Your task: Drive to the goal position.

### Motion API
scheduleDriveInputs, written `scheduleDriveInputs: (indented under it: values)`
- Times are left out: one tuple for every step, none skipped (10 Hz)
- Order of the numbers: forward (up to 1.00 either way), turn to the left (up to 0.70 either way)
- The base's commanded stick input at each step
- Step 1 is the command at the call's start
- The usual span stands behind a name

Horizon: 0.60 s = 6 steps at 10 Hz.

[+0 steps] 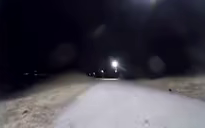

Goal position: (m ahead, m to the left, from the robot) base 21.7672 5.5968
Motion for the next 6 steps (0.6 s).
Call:
scheduleDriveInputs:
  values:
    - [1.00, -0.15]
    - [1.00, -0.25]
    - [1.00, -0.16]
    - [1.00, -0.08]
    - [1.00, -0.01]
    - [1.00, -0.17]
